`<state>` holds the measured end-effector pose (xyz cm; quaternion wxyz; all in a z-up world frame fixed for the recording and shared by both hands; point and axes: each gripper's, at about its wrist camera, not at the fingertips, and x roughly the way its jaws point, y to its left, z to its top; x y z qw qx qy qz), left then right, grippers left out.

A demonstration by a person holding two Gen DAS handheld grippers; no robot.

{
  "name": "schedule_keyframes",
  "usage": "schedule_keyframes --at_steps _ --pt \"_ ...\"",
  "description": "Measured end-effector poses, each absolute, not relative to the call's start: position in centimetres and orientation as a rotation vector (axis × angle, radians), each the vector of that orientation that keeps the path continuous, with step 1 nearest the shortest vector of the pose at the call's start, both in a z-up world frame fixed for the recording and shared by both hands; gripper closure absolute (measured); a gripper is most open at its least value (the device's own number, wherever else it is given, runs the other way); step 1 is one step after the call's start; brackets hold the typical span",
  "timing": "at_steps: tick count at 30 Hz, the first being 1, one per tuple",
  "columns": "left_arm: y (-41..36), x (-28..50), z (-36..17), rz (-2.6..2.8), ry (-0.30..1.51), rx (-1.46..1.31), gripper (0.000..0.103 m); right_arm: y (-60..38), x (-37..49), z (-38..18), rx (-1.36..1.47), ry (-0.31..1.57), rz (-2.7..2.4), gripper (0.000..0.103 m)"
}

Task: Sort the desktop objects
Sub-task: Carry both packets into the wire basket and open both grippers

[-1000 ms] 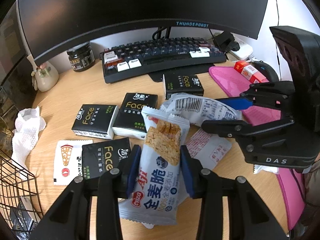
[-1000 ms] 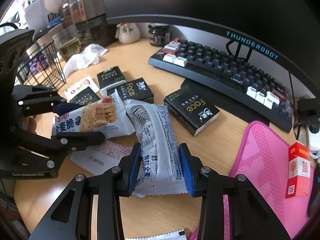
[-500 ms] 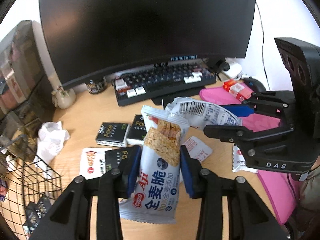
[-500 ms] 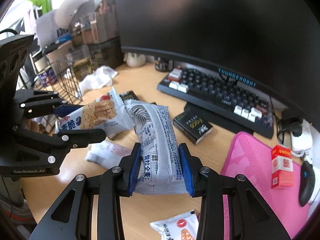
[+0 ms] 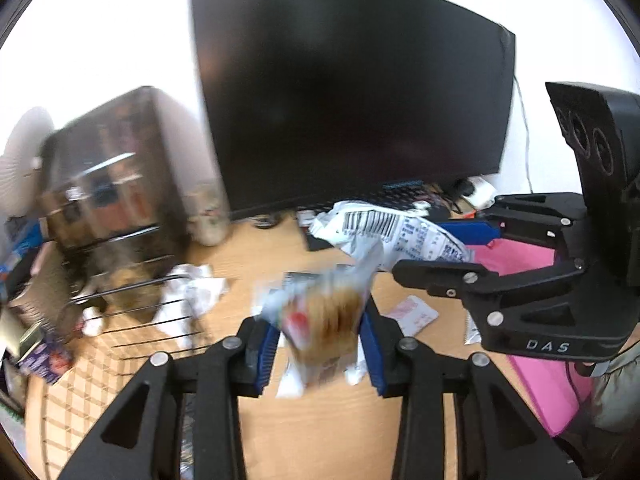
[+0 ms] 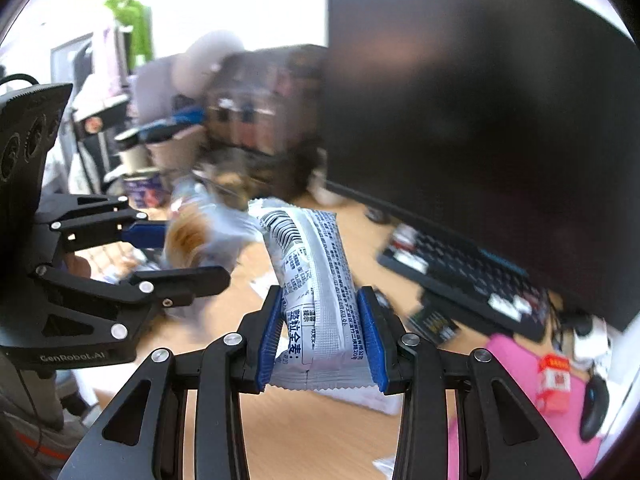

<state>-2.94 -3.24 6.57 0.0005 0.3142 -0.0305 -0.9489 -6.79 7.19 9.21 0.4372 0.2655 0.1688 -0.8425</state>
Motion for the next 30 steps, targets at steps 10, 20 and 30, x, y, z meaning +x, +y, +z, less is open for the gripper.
schedule_keyframes --at_steps 10,20,30 --pt "-11.6 3.1 7.6 -2.82 0.015 0.904 0.063 -2.4 -2.3 10.0 0.595 0.46 -1.929 0.066" --pt "-18.6 6.9 6.3 -2.647 0.136 0.904 0.063 -10.4 1.3 8.2 0.574 0.525 -1.774 0.066" --pt "-21.0 8.3 5.9 -2.607 0.236 0.841 0.038 -12.9 2.0 6.8 0.552 0.593 -1.79 0.065"
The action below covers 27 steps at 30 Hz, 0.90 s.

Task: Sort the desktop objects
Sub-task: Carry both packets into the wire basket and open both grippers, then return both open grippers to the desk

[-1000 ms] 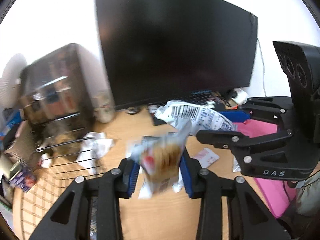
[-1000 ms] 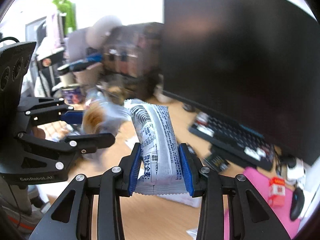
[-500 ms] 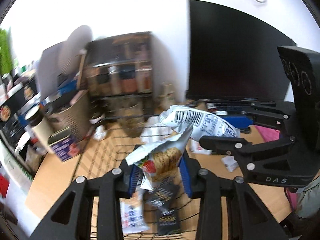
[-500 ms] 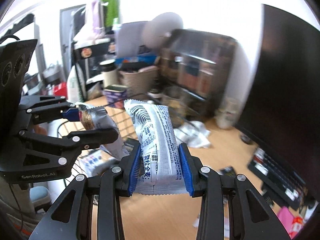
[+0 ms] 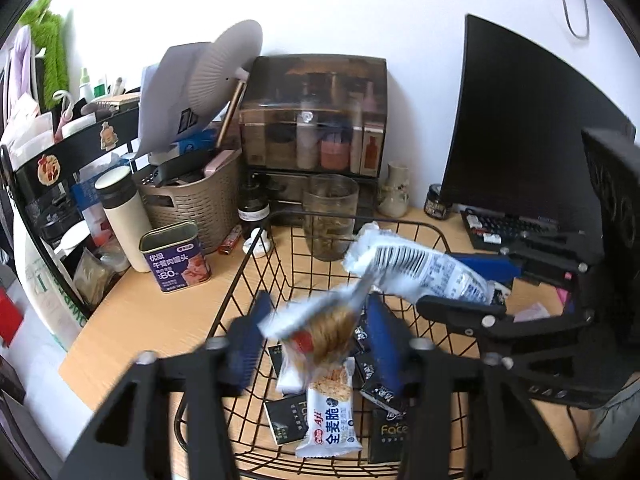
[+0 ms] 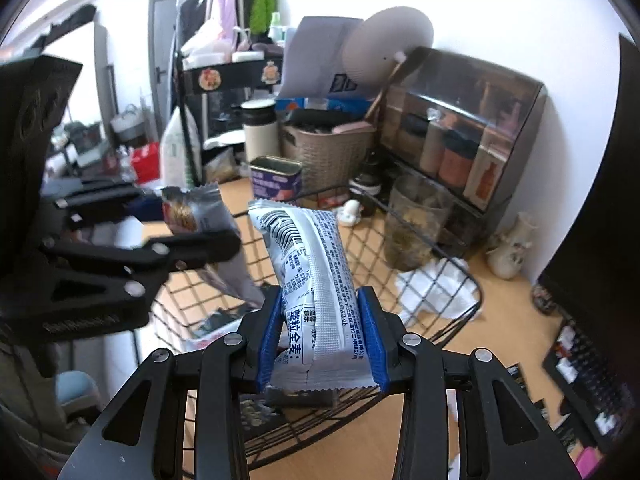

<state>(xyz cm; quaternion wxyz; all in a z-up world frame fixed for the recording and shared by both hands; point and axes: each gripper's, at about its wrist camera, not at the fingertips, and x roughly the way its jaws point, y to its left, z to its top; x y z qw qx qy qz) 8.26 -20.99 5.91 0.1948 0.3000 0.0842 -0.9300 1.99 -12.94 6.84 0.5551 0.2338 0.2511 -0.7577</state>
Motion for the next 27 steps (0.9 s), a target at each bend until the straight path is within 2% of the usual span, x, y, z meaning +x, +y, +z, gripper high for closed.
schedule_keyframes --at_steps 1,27 --pt "-21.1 8.4 6.0 -2.618 0.255 0.832 0.035 -12.8 2.0 6.8 0.546 0.591 -1.791 0.064" --pt "-18.2 6.2 5.9 -2.684 0.202 0.876 0.035 -9.3 0.2 7.5 0.582 0.524 -1.829 0.063"
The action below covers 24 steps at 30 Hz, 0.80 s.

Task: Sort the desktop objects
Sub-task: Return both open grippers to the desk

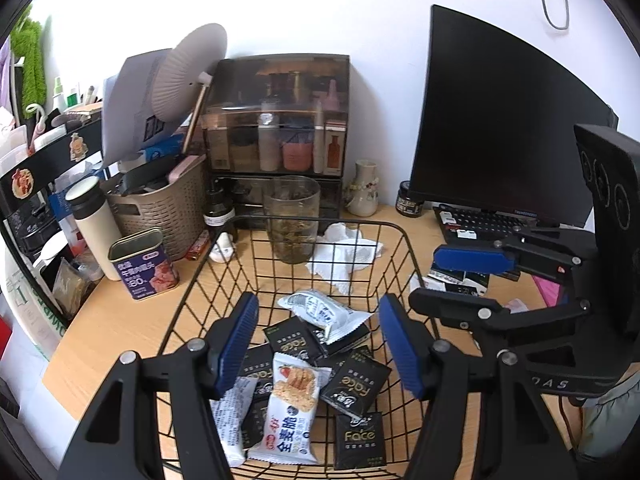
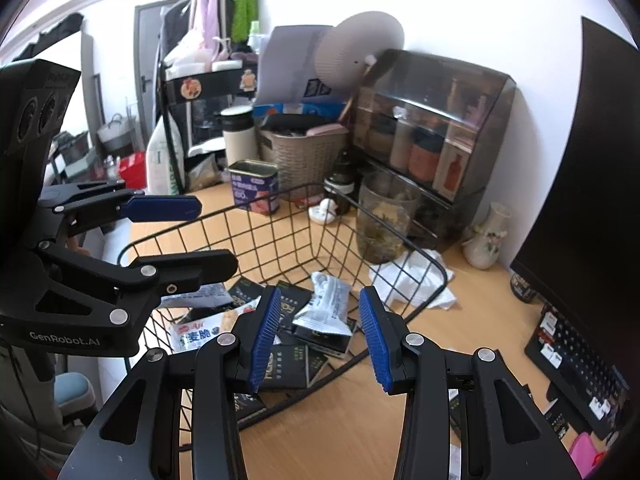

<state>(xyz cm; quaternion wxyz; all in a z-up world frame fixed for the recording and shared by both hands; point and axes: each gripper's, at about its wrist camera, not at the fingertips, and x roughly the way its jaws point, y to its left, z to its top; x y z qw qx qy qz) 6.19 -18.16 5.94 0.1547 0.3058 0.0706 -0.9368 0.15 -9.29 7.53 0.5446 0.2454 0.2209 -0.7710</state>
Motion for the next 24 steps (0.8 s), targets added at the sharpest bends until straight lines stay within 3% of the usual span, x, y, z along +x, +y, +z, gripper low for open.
schedule_keyframes --at_steps 24 --pt "-8.2 -1.4 5.4 -2.907 0.071 0.998 0.035 3.1 -7.0 7.2 0.706 0.435 -2.096 0.063"
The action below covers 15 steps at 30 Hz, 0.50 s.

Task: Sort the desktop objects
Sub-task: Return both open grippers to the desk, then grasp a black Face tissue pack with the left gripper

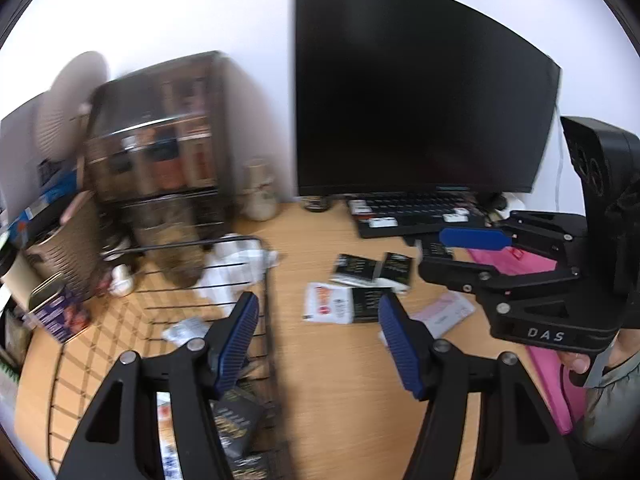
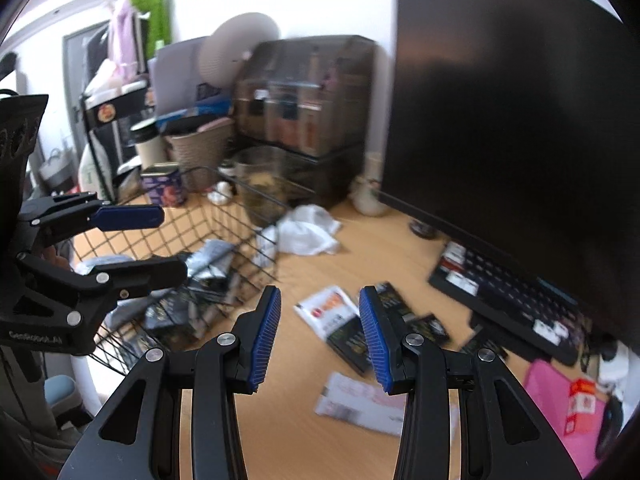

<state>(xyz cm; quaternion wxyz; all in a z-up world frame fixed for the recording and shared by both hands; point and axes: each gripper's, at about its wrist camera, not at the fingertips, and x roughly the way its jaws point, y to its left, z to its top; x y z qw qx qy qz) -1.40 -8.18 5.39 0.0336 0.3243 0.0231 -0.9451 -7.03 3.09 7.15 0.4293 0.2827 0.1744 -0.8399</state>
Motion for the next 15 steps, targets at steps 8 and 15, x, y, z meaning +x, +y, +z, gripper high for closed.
schedule_keyframes --at_steps 8,15 --pt "-2.8 -5.6 4.4 -2.994 0.031 1.081 0.035 8.3 -9.6 6.0 0.77 0.404 -2.19 0.063" --pt "-1.7 -10.1 1.1 -2.9 0.057 1.171 0.035 11.6 -13.3 3.6 0.866 0.407 -2.244 0.063"
